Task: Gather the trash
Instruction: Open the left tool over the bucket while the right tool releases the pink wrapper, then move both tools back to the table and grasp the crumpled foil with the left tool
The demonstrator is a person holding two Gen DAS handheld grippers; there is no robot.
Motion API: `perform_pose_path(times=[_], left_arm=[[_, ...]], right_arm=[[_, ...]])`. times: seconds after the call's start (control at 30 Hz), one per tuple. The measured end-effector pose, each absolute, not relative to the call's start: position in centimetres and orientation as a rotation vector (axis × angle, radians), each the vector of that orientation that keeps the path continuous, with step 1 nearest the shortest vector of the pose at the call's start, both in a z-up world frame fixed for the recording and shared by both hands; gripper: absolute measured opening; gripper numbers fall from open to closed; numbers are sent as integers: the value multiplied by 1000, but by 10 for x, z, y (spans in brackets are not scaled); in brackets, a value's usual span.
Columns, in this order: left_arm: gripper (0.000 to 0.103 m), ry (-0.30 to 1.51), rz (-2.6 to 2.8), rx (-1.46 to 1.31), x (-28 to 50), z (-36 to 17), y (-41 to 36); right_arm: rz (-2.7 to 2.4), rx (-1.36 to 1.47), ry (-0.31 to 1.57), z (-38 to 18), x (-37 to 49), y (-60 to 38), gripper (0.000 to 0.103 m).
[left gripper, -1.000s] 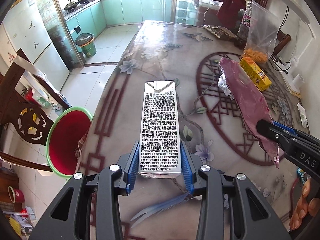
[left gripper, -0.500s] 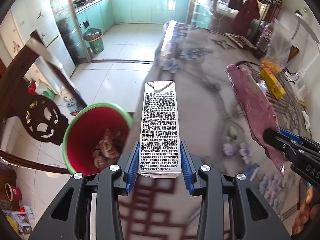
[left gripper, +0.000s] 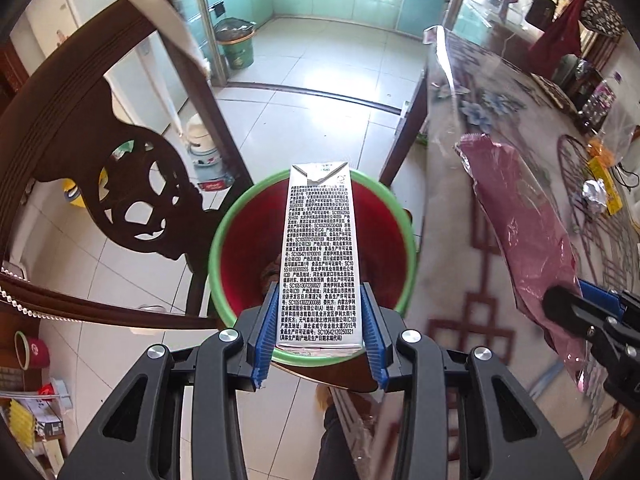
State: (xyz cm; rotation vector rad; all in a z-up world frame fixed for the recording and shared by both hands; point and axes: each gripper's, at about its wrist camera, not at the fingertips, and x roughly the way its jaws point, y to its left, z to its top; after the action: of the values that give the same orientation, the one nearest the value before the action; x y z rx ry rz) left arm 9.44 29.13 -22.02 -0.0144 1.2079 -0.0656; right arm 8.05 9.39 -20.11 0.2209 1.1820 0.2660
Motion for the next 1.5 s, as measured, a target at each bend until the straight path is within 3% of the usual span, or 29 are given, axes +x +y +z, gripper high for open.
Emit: perform_pose_path(times=[0.57,0.77,0.8,0.83,0.87,0.9,1.23,1.5], left_arm=[[36,1285,-55,-84,120,-251,335],[36,1261,-47,-76,124,-245,337],[37,1252,-45,-74,125,-243,337],[40,1243,-42,-71,126,-240,338],[54,1237,-41,-68,128,-239,338],[61,1230,-41,-67,128,-236,338],[61,1186,-39,-87,122,-215,327],[65,1154,-133,-63,120,-195,275]], right_arm=[[297,247,1204,-199,116,140,35],[300,262,1178,-198,127,142,46],[305,260,1174,-197,128,142,51],[309,258,1172,-196,129,143,67],[300,256,1166,-194,129,143,75],[294,260,1151,-192,128,140,74],[268,306,1152,-186,107,110,77],[164,381,1120,-180,79,52,78]])
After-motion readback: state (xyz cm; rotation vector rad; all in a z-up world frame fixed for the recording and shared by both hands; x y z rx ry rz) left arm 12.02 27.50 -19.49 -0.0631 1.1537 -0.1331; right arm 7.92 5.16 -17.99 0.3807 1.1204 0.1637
